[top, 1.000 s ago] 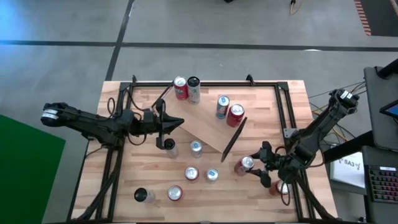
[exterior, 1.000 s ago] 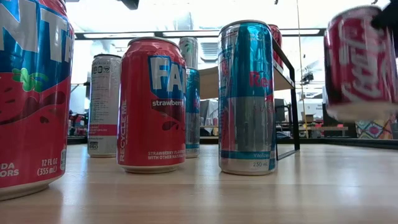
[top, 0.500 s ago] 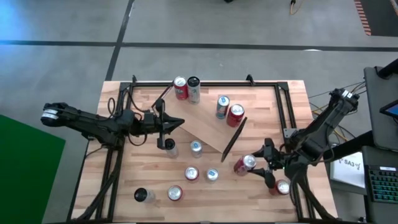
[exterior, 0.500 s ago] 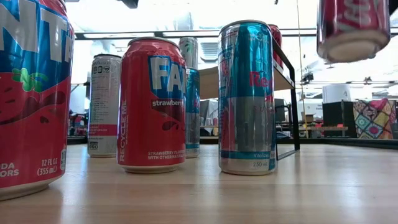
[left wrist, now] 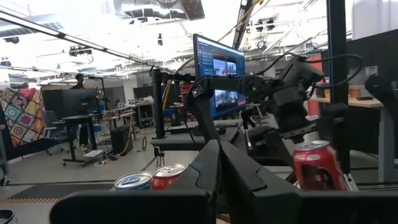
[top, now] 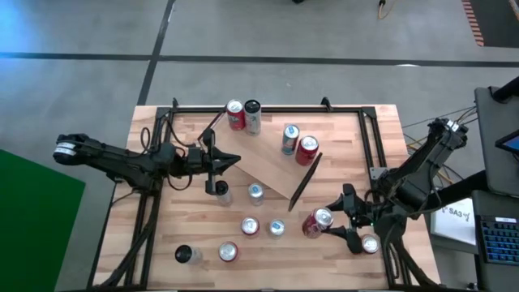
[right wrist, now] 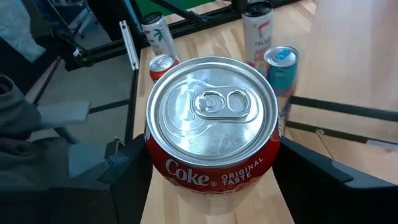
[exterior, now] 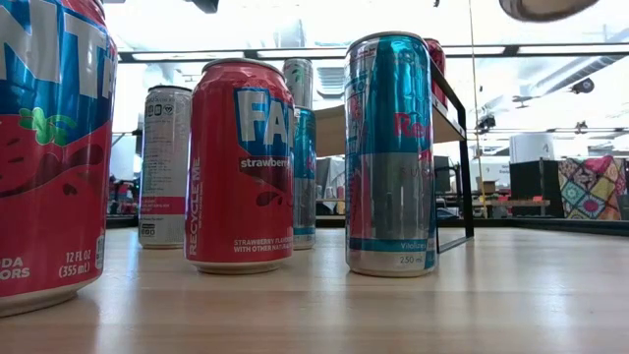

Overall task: Place canned beverage on shelf
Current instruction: Put the red/white soda can on the shelf

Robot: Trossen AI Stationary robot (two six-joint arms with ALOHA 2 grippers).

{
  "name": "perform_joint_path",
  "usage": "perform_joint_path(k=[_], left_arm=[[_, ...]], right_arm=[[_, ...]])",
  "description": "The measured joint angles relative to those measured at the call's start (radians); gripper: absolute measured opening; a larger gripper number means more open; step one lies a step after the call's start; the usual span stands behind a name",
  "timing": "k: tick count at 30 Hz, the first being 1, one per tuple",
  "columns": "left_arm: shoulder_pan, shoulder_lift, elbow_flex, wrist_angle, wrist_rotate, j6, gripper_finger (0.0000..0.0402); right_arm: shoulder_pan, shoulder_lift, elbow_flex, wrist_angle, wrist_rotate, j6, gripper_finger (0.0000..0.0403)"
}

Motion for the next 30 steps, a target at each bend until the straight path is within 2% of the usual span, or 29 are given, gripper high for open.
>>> perform_joint_path(k=[9, 17, 30], left_arm=[[0.000, 0.000, 0.000, -0.020, 0.000, 0.000, 0.0000], [0.000, -0.004, 0.000, -0.032, 0.000, -0.004, 0.0000], [0.000, -0.061, 0.003, -0.062, 0.000, 0.039, 0.0000]], right_arm=[[0.000, 0.130, 0.183, -0.089, 0.002, -0.022, 0.0279], [-0.057, 0.226, 0.306, -0.129, 0.002, -0.031, 0.0279], [-0.125, 0.287, 0.443, -0.137, -0.008, -0.079, 0.0279]])
